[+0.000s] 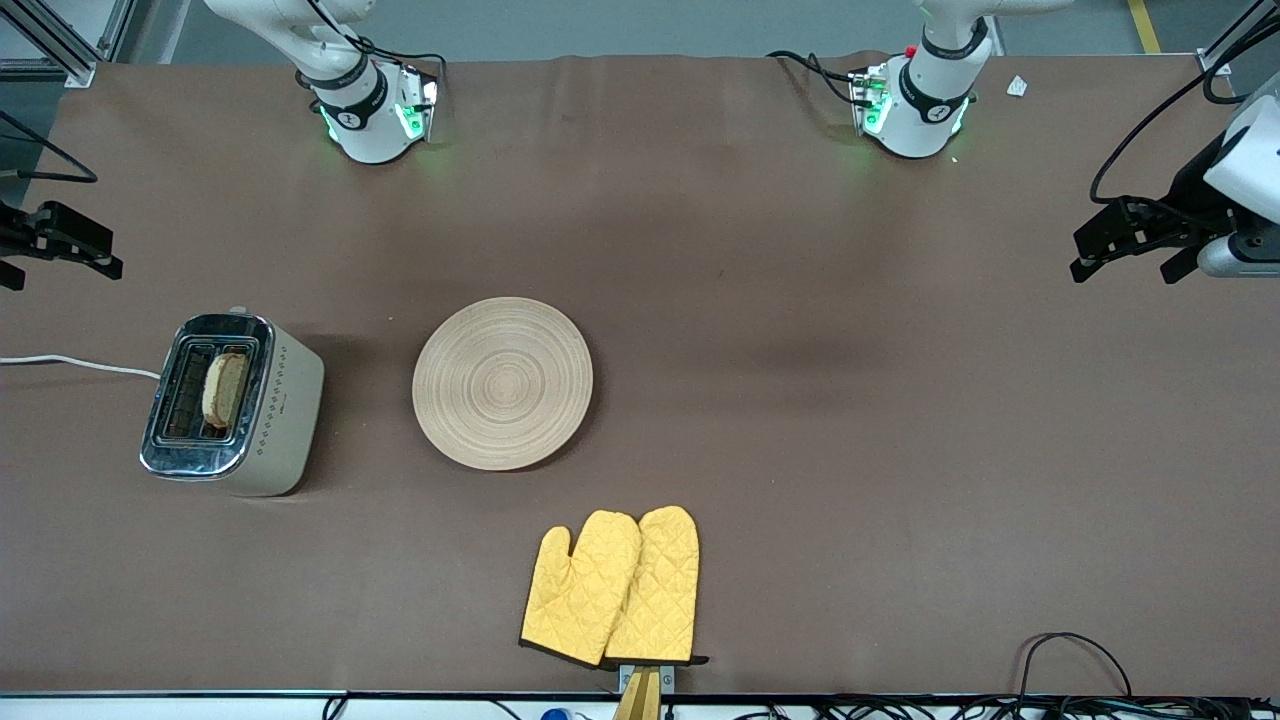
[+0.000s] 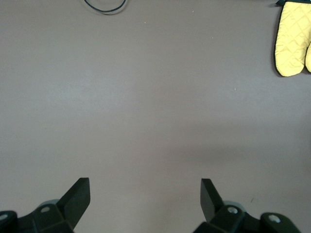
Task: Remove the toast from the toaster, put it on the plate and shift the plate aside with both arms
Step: 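Move the right gripper down over the toast in the silver toaster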
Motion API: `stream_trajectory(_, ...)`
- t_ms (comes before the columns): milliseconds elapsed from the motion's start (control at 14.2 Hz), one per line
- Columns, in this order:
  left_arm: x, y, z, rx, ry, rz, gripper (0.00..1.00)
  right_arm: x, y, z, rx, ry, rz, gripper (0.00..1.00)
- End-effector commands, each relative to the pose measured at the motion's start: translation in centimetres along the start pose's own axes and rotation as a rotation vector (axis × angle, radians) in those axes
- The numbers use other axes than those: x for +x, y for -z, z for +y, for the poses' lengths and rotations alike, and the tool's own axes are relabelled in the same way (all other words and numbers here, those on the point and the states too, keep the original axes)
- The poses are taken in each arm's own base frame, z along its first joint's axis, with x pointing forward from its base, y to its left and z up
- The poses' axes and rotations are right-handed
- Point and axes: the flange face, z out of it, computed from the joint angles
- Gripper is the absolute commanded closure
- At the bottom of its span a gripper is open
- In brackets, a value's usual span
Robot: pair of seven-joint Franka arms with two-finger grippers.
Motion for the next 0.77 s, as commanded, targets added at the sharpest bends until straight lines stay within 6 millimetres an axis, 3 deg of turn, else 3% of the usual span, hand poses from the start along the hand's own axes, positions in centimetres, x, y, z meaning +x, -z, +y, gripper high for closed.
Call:
stream_trajectory(0, 0.1, 0.5, 0.3, -0.009, 0.007, -0.014, 0.00, -0.5, 0.3, 0.0, -0.023, -0.005, 0.008, 0.00)
stream_trajectory(282, 0.4, 0.7, 0.3, -0.007, 0.006, -0.010, 0.00, -0.1, -0.1, 0.7, -0.037, -0.019, 0.000, 0.00)
stream_trajectory(352, 0.4, 0.6, 0.1, -0.008, 0.011, -0.011, 0.00, 0.4, -1.8, 0.7, -0.014, -0.021, -0.025, 0.00)
stream_trajectory(563, 0.4, 0.8, 0.0, -0.008, 0.001, -0.008, 0.00, 2.6, -10.7, 1.7, -0.004, -0.031, -0.029, 0.00)
stream_trajectory(704, 0.2, 0.7, -0.4, -0.009, -0.011, -0.040, 0.00, 3.0, -14.5, 1.7, -0.002, -0.029, -0.034, 0.00)
